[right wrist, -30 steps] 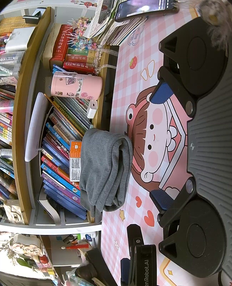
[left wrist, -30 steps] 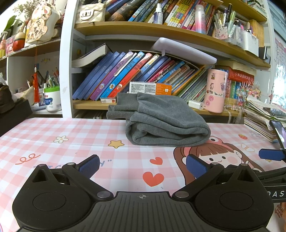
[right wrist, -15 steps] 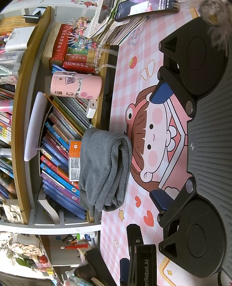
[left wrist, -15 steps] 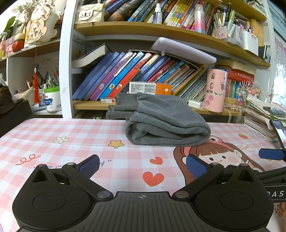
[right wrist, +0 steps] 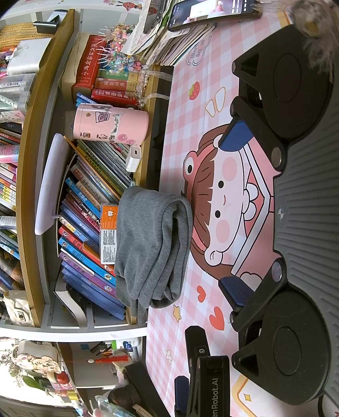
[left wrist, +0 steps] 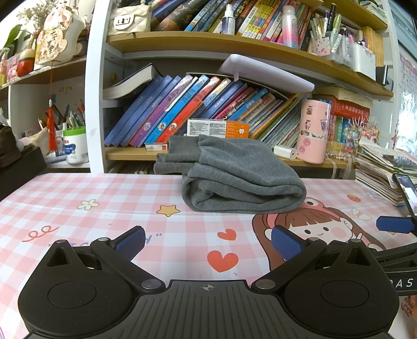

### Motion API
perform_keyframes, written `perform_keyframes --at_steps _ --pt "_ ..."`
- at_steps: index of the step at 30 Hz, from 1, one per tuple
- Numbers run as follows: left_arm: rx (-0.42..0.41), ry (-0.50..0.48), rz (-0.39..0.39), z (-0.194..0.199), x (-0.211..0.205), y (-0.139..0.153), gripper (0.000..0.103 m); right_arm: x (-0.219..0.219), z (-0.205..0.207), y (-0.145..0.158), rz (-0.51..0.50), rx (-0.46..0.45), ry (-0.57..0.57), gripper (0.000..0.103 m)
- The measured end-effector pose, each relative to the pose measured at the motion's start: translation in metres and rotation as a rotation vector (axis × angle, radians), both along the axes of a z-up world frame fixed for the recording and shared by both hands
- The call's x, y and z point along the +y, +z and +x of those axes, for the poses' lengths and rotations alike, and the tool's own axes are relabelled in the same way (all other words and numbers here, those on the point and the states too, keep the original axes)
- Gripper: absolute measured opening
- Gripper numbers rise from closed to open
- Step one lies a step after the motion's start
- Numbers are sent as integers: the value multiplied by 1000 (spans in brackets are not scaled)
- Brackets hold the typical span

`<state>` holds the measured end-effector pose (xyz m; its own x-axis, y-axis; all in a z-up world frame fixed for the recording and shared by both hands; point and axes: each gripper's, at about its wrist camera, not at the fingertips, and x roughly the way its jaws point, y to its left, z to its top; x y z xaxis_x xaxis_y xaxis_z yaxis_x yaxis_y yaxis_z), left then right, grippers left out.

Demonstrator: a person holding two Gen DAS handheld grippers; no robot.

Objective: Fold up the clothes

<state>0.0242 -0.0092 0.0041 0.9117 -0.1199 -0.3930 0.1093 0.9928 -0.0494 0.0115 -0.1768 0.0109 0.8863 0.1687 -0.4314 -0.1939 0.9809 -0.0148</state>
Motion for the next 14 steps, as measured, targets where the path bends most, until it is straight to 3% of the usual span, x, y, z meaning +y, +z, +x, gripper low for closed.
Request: perform_keyframes --at_steps 14 --pt "4 3 -2 1 0 -1 103 0 0 -1 -1 4 0 103"
